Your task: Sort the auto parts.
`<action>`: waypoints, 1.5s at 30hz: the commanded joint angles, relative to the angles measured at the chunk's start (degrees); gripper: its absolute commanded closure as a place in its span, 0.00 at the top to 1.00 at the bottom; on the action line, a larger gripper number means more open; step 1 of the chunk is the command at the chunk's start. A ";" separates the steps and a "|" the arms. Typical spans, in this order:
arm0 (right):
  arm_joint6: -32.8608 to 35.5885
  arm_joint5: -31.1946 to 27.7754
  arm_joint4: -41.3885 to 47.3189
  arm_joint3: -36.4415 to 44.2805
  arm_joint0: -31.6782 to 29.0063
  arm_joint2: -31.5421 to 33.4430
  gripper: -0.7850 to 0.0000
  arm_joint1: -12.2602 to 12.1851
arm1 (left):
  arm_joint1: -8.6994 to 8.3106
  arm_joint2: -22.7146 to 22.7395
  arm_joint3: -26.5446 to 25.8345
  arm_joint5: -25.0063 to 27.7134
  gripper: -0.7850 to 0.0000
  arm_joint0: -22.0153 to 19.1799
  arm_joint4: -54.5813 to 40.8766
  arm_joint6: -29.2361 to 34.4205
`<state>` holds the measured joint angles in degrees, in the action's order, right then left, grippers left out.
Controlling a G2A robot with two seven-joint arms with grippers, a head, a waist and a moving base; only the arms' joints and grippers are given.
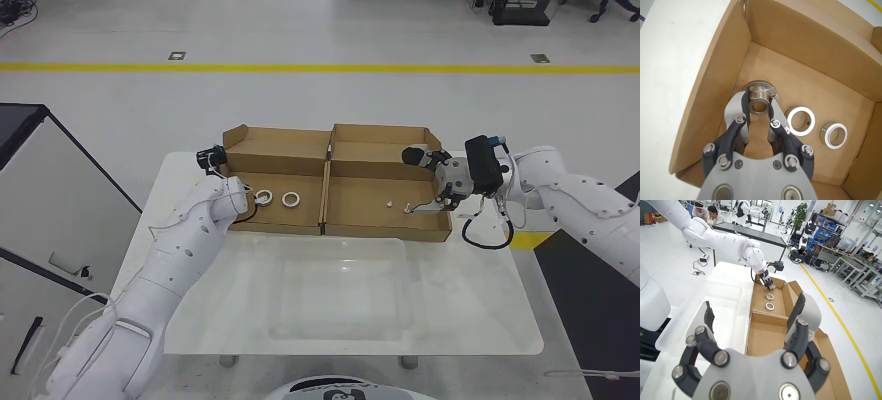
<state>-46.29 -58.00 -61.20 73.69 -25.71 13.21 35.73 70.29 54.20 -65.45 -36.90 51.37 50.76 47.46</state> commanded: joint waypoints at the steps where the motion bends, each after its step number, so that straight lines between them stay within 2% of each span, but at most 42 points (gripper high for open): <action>1: 0.00 0.00 0.00 0.00 0.00 0.00 1.00 0.00 | 0.09 -0.07 0.09 0.08 0.00 0.11 0.46 0.11; 12: 0.00 0.00 0.00 0.00 0.00 0.00 1.00 0.00 | 0.78 -0.20 1.16 0.50 0.00 0.07 1.82 0.66; 15: 0.00 0.00 0.00 0.00 0.00 0.00 1.00 0.00 | 0.95 -0.09 1.40 0.73 0.19 0.00 2.12 0.72; 20: 0.00 0.00 0.00 0.00 0.00 0.00 1.00 0.00 | 1.20 0.21 1.80 0.89 0.40 -0.08 2.48 0.91; 26: 0.00 0.00 0.00 0.00 0.00 0.00 1.00 0.00 | 1.44 0.82 1.78 1.21 0.49 -0.13 2.84 0.80; 28: 0.00 0.00 0.00 0.00 0.00 0.00 1.00 0.00 | 1.47 1.22 1.53 1.24 0.56 -0.09 2.96 0.61; 29: 0.00 0.00 0.00 0.00 0.00 0.00 1.00 0.00 | 1.46 1.46 1.26 1.32 0.62 -0.08 3.05 0.54; 30: 0.00 0.00 0.00 0.00 0.00 0.00 1.00 0.00 | 1.44 1.74 0.96 1.35 0.72 -0.02 3.16 0.50; 32: 0.00 0.00 0.00 0.00 0.00 0.00 1.00 0.00 | 1.35 2.45 -0.04 1.71 1.00 0.23 3.15 0.35; 39: 0.00 0.00 0.00 0.00 0.00 0.00 1.00 0.00 | 0.71 6.25 -6.07 4.92 1.00 2.68 1.66 -0.90; 45: 0.00 0.00 0.00 0.00 0.00 0.00 1.00 0.00 | -0.22 10.81 -12.83 12.37 1.00 6.74 -1.59 -3.17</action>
<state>-46.29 -58.00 -61.20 73.69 -25.71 13.21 35.73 70.25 64.22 -77.10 -26.07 57.33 49.64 44.49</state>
